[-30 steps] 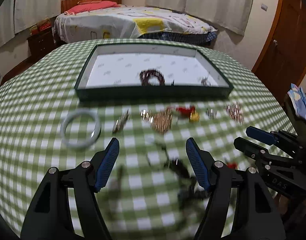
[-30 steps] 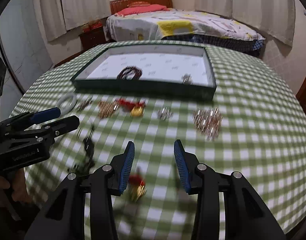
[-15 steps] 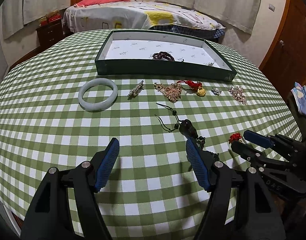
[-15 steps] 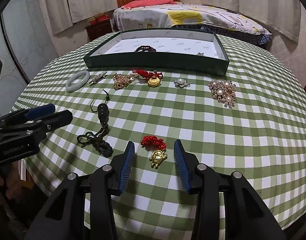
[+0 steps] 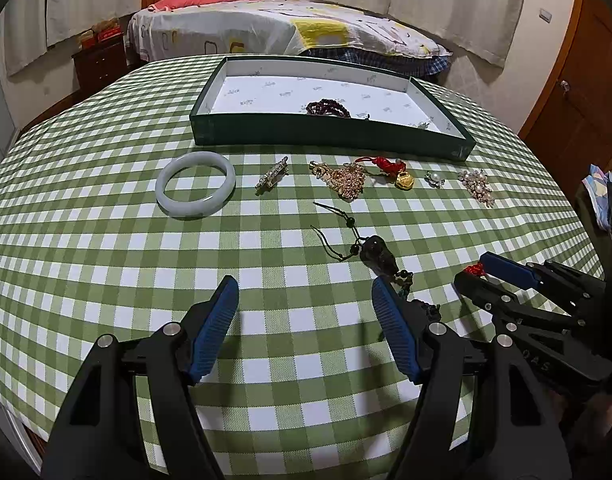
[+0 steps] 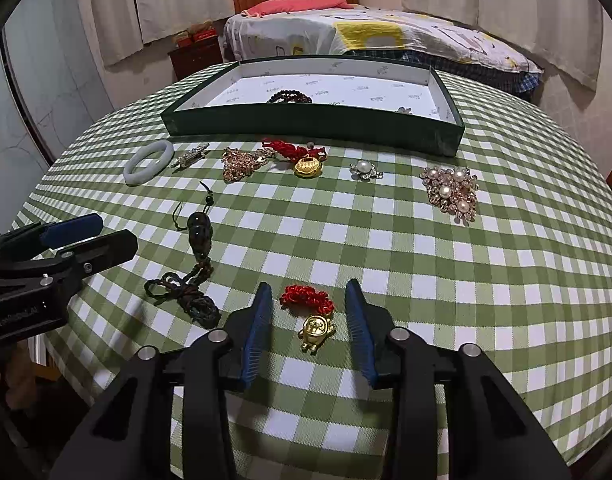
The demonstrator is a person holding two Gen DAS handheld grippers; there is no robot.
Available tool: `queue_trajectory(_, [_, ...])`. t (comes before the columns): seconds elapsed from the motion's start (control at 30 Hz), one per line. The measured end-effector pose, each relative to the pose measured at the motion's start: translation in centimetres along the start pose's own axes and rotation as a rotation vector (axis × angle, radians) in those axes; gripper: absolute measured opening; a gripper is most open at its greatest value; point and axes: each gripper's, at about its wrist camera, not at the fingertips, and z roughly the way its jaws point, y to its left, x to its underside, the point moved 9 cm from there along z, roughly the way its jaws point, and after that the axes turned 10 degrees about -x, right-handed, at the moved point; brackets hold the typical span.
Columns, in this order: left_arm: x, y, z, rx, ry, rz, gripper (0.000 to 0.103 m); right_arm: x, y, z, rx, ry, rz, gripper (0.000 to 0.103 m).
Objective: Organize jewelry
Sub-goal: 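Move both tools back toward the remaining jewelry on the table, then grasp the red tassel charm with the right tool while the left tool grasps the black pendant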
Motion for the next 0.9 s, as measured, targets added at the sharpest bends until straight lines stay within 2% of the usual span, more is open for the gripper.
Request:
queue_trajectory(0.17, [0.1,-0.2,0.2,0.004,0.005,0.002,0.068,-0.1,-0.4,0.0,-0.003,-0.004,0.011,0.024])
queue_trajectory(0.47, [0.1,-0.6,0.4,0.011,0.010,0.011,0.068,-0.1,-0.6,-0.1,-0.004,-0.003,0.014,0.016])
queue_trajectory(0.9, [0.4,-2.3,0.6,0.023,0.019,0.051,0.068,0.2,-1.5,-1.3,0.012,-0.009,0.014,0.014])
